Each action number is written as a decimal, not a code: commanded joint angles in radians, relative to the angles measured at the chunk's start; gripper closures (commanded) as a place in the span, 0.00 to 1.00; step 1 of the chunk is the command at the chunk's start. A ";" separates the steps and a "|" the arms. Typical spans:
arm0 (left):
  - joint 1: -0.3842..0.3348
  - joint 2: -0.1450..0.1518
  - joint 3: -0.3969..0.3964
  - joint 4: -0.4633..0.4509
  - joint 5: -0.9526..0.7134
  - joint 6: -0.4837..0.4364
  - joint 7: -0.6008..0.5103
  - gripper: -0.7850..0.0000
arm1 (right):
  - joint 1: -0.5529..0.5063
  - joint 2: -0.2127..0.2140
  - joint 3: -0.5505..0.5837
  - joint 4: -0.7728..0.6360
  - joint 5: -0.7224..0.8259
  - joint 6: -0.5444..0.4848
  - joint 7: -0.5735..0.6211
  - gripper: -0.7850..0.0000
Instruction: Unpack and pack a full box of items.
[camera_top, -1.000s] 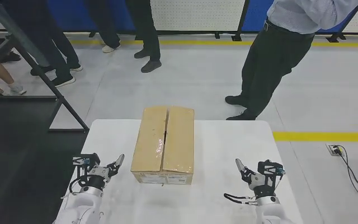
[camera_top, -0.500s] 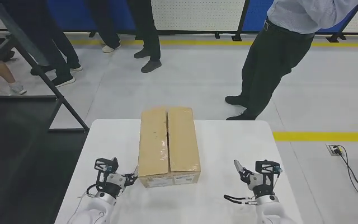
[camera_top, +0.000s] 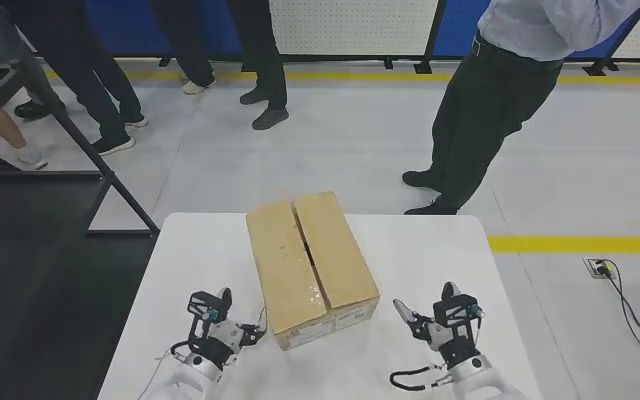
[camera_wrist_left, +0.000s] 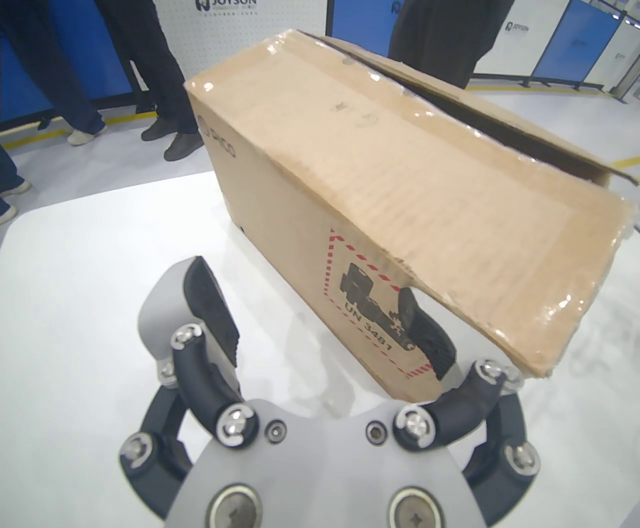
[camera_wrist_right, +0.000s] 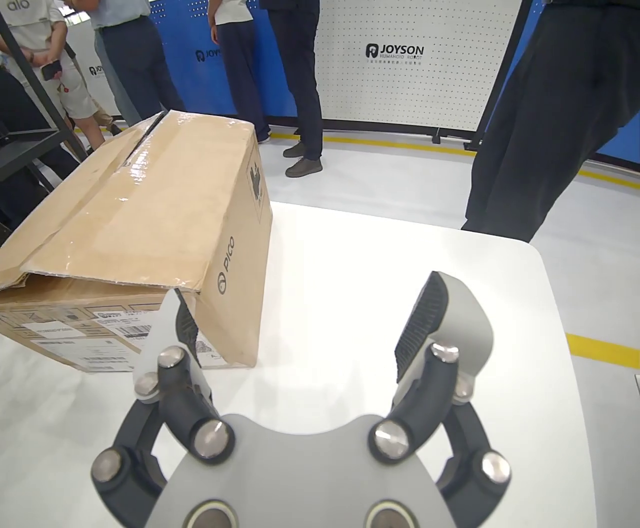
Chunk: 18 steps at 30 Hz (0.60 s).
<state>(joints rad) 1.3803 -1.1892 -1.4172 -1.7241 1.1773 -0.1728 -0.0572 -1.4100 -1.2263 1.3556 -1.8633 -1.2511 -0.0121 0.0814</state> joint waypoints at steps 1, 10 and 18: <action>-0.001 0.001 -0.039 0.013 -0.039 0.026 0.009 0.00 | 0.000 0.000 0.000 0.000 0.000 0.000 0.000 0.00; -0.038 -0.002 -0.165 0.079 -0.193 0.156 0.020 0.00 | -0.009 0.006 -0.093 -0.034 -0.403 -0.026 -0.137 0.00; -0.034 -0.007 -0.168 0.070 -0.213 0.171 0.028 0.00 | 0.051 0.000 -0.217 -0.027 -0.771 -0.004 -0.060 0.00</action>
<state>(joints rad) 1.3454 -1.1953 -1.5879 -1.6528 0.9650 -0.0018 -0.0267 -1.3619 -1.2259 1.1407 -1.8903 -2.0076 -0.0194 0.0159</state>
